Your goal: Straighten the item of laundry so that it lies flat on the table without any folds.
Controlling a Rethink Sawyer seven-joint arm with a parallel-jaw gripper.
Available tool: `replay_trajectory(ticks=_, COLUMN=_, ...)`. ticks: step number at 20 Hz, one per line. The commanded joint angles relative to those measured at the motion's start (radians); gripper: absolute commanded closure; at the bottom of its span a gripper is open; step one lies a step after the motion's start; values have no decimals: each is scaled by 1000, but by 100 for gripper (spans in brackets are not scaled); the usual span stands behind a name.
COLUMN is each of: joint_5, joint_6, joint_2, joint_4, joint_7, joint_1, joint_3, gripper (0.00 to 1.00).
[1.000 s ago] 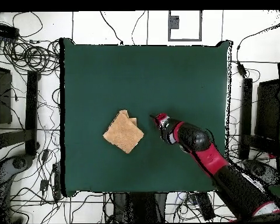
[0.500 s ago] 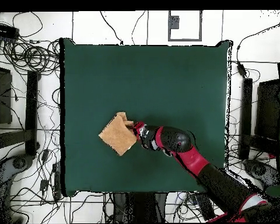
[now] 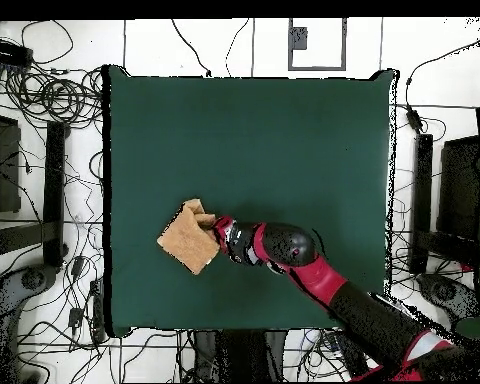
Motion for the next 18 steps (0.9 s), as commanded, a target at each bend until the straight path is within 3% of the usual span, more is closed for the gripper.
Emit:
replay_trajectory(ticks=1, joint_5=93, joint_6=100, joint_2=13, joint_4=3, joint_7=146, joint_1=55, joint_3=65, gripper=100)
replay_trajectory(ticks=11, joint_5=100, joint_6=122, joint_2=6, joint_4=-8, joint_7=142, joint_1=68, joint_3=55, gripper=100)
replay_trajectory(ticks=18, joint_5=95, joint_6=67, joint_2=-20, joint_4=10, joint_7=163, joint_1=77, joint_3=54, gripper=100)
